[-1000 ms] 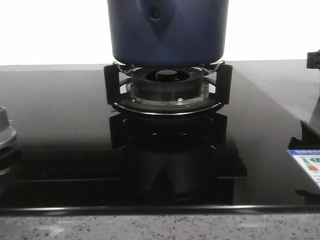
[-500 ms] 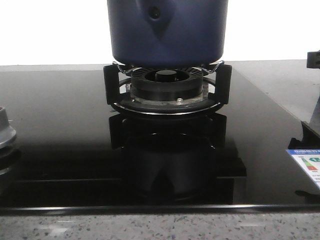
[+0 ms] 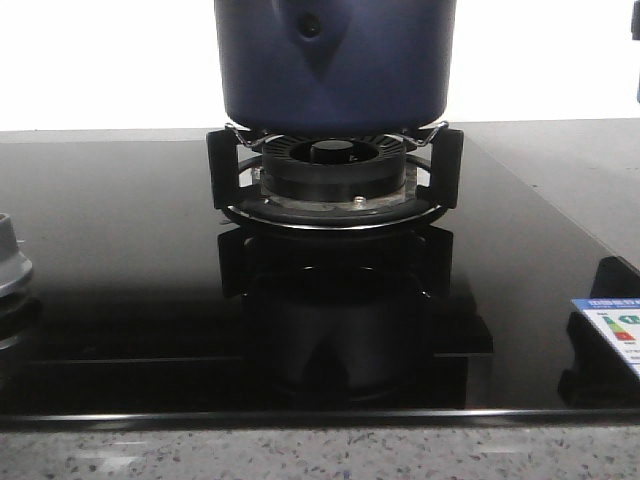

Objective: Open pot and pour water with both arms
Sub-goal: 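Lift the cup with the right gripper and carry it toward the pot, then tilt the cup with the right gripper to pour water into the pot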

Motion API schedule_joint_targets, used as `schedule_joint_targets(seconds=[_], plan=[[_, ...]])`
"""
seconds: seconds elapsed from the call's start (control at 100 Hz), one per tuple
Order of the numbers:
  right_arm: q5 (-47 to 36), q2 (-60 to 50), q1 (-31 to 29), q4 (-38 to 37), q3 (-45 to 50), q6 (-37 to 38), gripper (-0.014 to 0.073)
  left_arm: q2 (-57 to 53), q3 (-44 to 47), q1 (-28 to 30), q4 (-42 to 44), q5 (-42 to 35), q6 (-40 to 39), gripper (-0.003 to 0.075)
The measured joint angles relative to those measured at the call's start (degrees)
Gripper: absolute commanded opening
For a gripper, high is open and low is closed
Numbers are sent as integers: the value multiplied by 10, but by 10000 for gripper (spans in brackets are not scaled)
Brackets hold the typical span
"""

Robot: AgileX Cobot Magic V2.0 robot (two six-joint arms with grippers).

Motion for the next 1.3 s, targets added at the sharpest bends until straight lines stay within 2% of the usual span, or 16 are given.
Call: schedule_joint_targets(seconds=[0.22,0.42,0.91,1.3], plan=[[125,-33,0,-101,-49,0,278,0,0,0,0,0,0,252],[237,-48,1,-144,-135,1,278,0,0,0,0,0,0,252],[340,-50,91,-295,-282,1,278,0,0,0,0,0,0,252],[385,-8,102,-402,-355,0,278,0,0,0,-28,0,0,252]])
